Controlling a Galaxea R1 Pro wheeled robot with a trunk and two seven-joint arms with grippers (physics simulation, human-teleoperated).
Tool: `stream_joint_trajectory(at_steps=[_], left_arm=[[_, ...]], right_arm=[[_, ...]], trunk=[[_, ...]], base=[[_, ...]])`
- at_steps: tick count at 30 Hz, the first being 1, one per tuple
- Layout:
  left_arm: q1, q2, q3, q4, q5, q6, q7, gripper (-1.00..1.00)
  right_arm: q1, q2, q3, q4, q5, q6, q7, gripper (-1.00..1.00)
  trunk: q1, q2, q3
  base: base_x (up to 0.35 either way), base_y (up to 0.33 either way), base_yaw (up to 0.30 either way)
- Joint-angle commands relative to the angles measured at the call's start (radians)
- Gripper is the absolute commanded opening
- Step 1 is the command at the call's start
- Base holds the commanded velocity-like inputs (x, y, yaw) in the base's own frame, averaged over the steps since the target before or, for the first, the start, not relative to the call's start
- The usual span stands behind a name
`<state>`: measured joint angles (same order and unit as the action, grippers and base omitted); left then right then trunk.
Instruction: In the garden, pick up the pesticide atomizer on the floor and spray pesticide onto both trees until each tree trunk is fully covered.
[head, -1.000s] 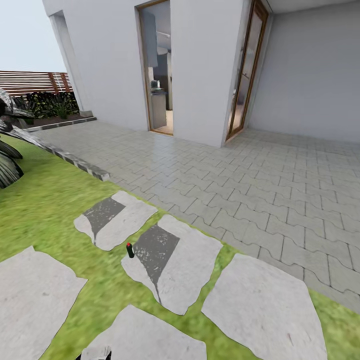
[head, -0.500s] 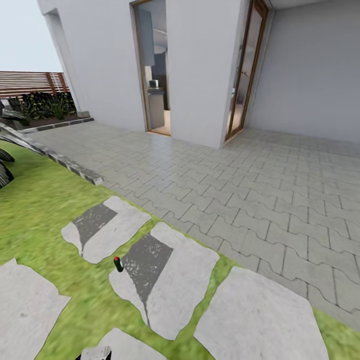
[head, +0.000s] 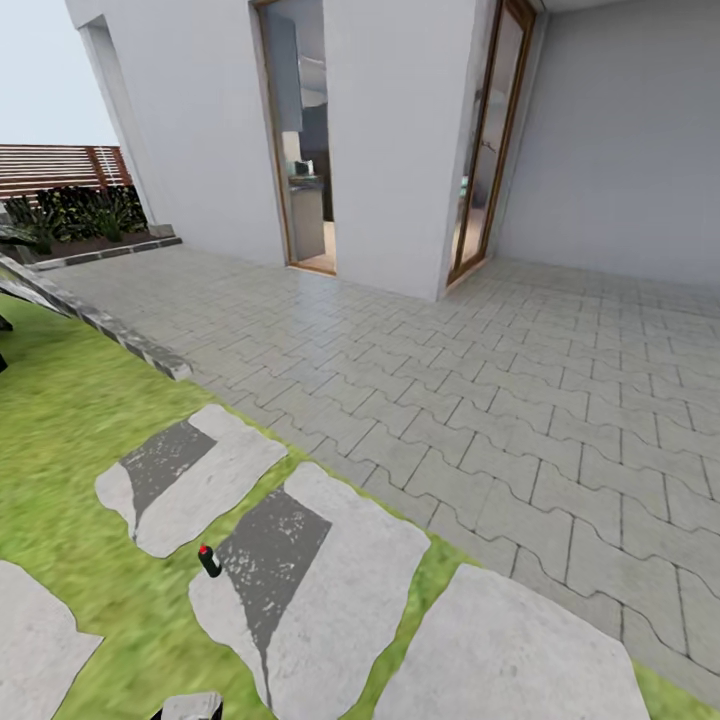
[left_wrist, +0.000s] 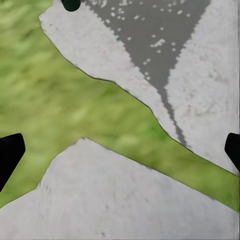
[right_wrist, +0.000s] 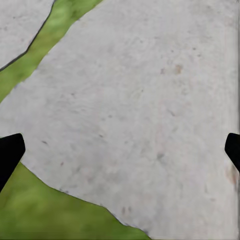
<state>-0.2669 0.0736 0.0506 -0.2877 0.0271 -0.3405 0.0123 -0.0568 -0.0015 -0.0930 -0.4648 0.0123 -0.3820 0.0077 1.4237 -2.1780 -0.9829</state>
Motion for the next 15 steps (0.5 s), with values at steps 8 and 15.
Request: stream_joint_trajectory(at_steps=[8,15], left_arm=[[0.0,0.0,0.0,0.0,0.0,0.0,0.0,1.0],[0.0,0.0,0.0,0.0,0.001,0.0,0.0,1.0]], right_arm=[[0.0,0.0,0.001,0.0,0.0,0.0,0.0,1.0],[0.0,0.001,0.001,-0.001,-0.001,0.0,0.0,1.0]], trunk=[[0.0,0.0,0.0],[0.0,0.0,0.0]], base=[[0.28,-0.163,0.0],[0.278,-0.164,0.094]])
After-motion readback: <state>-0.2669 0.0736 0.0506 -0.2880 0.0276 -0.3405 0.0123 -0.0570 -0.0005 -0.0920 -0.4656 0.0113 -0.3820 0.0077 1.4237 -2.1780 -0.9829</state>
